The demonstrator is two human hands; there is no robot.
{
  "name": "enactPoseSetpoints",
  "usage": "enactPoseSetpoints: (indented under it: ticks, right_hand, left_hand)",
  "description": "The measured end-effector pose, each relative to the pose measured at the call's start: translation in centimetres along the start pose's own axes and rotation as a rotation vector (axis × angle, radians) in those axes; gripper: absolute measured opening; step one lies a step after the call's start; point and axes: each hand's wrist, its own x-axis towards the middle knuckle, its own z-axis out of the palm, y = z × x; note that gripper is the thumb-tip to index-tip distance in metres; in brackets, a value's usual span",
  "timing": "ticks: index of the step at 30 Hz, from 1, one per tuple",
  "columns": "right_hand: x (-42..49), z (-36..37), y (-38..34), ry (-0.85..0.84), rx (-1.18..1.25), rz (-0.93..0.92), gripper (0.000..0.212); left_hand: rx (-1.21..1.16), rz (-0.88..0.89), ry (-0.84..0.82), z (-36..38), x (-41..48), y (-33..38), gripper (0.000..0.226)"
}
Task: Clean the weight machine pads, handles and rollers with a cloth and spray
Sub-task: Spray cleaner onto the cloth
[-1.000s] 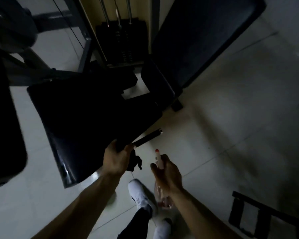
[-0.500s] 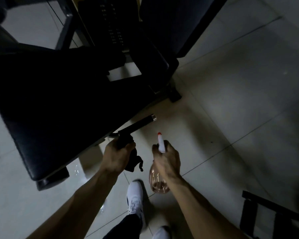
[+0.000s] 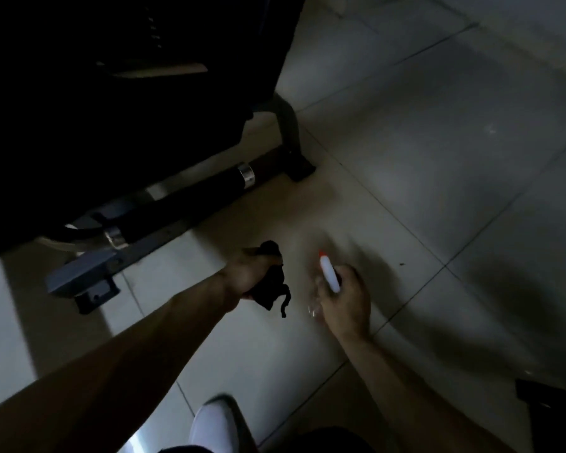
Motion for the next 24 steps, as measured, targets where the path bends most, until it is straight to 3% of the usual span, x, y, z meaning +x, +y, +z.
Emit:
enactPoseSetpoints:
  ticks: [2, 7, 11, 13, 16, 18, 21, 24]
  right_hand:
    - [0.3, 2.0, 4.1, -0.01, 0.021, 0.022, 0.008]
    - [2.0, 4.3, 8.1, -0.05, -0.013, 0.054, 0.025]
    - [1.9, 1.4, 2.4, -0.183, 0.061, 0.069, 0.058]
    - [1.2, -1.1, -3.3, -0.252, 0.196, -0.039, 0.054]
    - [-1.3, -3.4, -10.6, -0.469, 0.295, -0.191, 0.041]
    - [-2.8, -3.3, -12.9, -0.547, 0.28, -0.256, 0.047]
    - [-4.3, -2.8, -15.9, -0.533, 0.28, -0.4, 0.05]
    - [-5.8, -2.3, -18.7, -0.398, 0.38, -0.529, 0.047]
  left_hand:
    - [0.006, 0.01, -0.024, 0.6, 2.1, -1.9, 0.019]
    - [-0.098, 0.0, -0.053, 0.9, 3.8, -5.4, 0.025]
    - [-0.199, -0.038, -0.058, 0.8, 1.0, -5.2, 0.019]
    - [-0.276, -0.023, -0.043, 0.2, -1.2, -3.6, 0.016]
    - [-0.433, 0.009, -0.042, -0.6, -4.6, -1.0, 0.032]
    - [-0.539, 0.045, -0.073, -1.0, -6.5, 0.6, 0.041]
    - [-0.66, 0.131, -0.086, -2.4, -9.8, 2.3, 0.05]
    - [-0.641, 0.21, -0.048, -4.0, -13.0, 1.6, 0.046]
